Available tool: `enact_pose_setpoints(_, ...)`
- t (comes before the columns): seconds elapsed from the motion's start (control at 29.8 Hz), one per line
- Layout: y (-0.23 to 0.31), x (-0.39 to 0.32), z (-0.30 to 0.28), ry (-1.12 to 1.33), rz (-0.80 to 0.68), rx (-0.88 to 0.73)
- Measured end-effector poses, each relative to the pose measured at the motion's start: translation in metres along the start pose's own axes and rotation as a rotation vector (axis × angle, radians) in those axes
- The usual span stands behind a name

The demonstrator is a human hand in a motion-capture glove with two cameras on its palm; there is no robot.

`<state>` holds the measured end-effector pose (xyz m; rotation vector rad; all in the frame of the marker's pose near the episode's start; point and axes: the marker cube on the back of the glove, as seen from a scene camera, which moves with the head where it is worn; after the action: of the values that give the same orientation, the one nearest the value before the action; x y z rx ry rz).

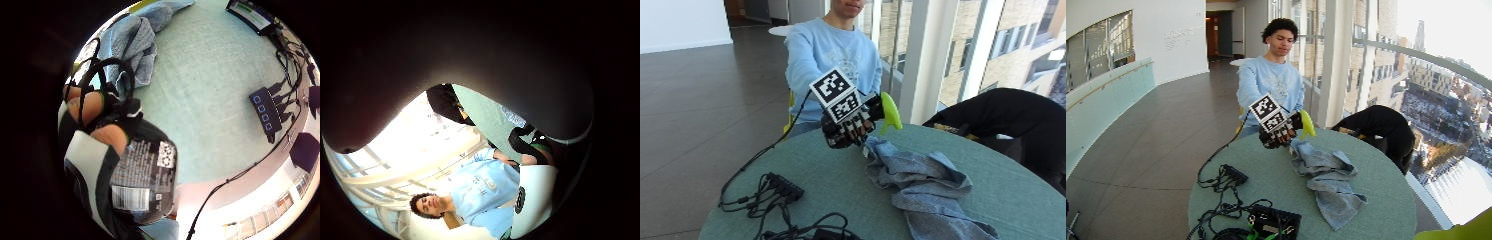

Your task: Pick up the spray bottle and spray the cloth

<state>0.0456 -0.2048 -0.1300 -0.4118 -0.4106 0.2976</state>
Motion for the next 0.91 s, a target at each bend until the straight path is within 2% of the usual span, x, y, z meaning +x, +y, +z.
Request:
enact_pose_setpoints(0.4, 0.000, -0.012, 0.003, 0.006, -0.041, 0.000)
enact_pose_setpoints(0.57, 0.004, -0.039, 0.007, -0.035, -0.168, 0.044)
enact_pose_setpoints(0.91, -0.003, -0.121, 0.040, -0.200, -0.450, 0.229)
